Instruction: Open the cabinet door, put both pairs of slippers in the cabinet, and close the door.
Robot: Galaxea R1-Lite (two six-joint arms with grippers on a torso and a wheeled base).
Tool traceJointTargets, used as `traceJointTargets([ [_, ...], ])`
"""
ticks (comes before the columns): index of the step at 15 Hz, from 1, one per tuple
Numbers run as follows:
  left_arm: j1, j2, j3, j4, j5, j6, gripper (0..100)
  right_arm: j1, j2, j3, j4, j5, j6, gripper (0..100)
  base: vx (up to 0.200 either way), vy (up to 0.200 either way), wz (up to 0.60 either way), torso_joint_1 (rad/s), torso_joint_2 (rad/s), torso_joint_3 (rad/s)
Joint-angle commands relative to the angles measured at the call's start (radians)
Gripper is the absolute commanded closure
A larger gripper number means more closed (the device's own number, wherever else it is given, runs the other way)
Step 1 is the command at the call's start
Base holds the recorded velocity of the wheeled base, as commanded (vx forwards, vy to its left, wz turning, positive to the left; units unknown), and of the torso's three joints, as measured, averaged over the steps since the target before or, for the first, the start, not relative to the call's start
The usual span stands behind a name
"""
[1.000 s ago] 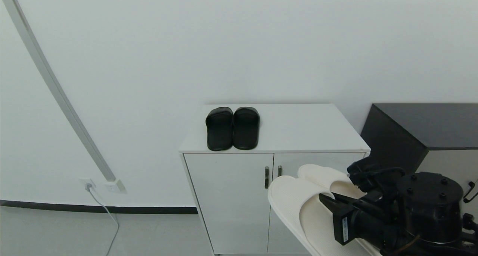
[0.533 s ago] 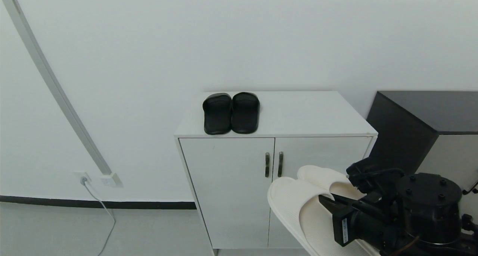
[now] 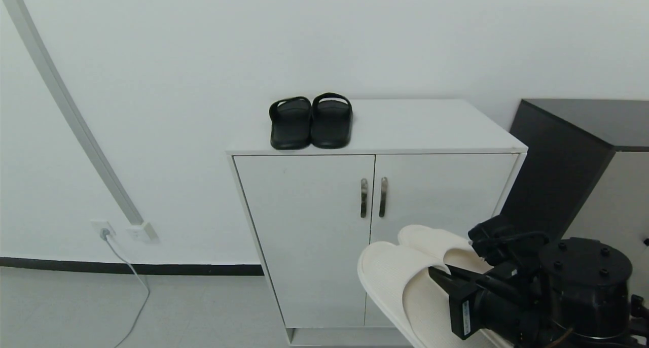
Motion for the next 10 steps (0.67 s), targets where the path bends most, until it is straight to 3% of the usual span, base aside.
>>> traceJointTargets([
  [1,0.0,0.002,0.0,0.0,0.0,0.002,0,0.003,-0.004,0.003,-0.001,-0.001,0.0,100,0.0,0.0,0.0,-0.178,0.49,0.3],
  [10,0.0,0.003,-0.002,-0.009,-0.018,0.037,0,0.017,-0.01,0.018,-0.001,-0.007,0.0,100,0.0,0.0,0.0,-0.144,0.47,0.329],
])
